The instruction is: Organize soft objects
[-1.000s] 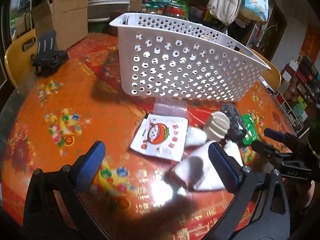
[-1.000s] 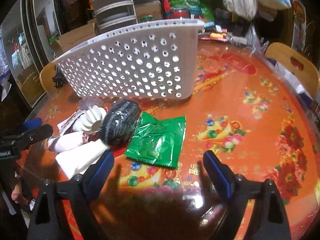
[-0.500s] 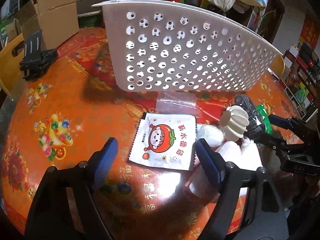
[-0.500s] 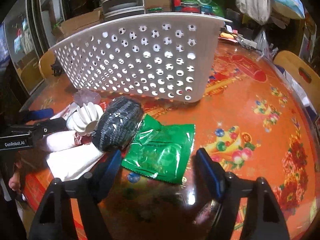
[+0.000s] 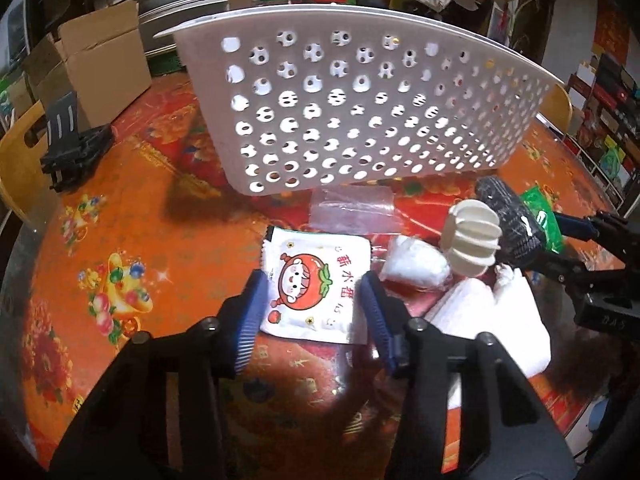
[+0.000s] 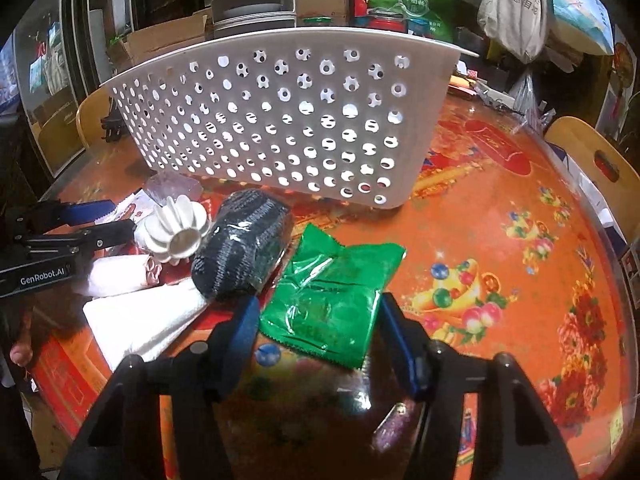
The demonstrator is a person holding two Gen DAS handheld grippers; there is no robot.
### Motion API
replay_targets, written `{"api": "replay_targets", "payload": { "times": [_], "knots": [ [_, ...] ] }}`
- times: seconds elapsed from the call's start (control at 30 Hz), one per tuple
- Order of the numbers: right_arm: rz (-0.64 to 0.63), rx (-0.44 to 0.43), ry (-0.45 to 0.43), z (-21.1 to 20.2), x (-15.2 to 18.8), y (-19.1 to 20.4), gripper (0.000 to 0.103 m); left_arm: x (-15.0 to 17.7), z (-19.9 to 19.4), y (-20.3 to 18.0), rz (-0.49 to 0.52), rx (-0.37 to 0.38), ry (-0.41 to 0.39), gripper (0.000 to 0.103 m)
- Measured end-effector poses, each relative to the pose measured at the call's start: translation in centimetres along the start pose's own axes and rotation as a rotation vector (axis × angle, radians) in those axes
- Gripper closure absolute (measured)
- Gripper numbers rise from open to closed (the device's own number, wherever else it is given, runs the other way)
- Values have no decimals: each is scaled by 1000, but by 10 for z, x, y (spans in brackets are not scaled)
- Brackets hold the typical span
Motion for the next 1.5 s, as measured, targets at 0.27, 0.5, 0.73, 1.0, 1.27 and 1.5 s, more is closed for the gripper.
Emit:
{"api": "replay_targets", "payload": {
  "times": [0.27,0.5,0.73,1.0,1.27,1.5],
  "knots": [
    [2,-4,0,-1,0,-1,45,2,-7,-13,26,9,-2,85],
    [28,-43,-14,-4,-1,-5,51,5,-18,-14,12,7,-27,97],
    [54,-69,-74,-15,-3,-9,69,3,-50,-4,-9,-11,-105,98],
    [75,-95,-114,-34,-5,-10,77,-3,-78,6,-30,-21,-164,99],
    [80,-83,-147,-53,-12,-17,96,-9,-97,3,-28,-20,-198,99],
    [68,-79,-185,-71,-18,-17,96,-18,-113,-1,-22,-21,-236,99]
  ]
}}
Point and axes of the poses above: each gripper's, at about its wrist camera, not at the fingertips, and z roughly the way its jaws point, y to its left, x to its underside, the point moved 4 cm from there along z, roughly the way its jaws point, and after that the axes turned 4 degrees about -y, right-handed, at the moved point
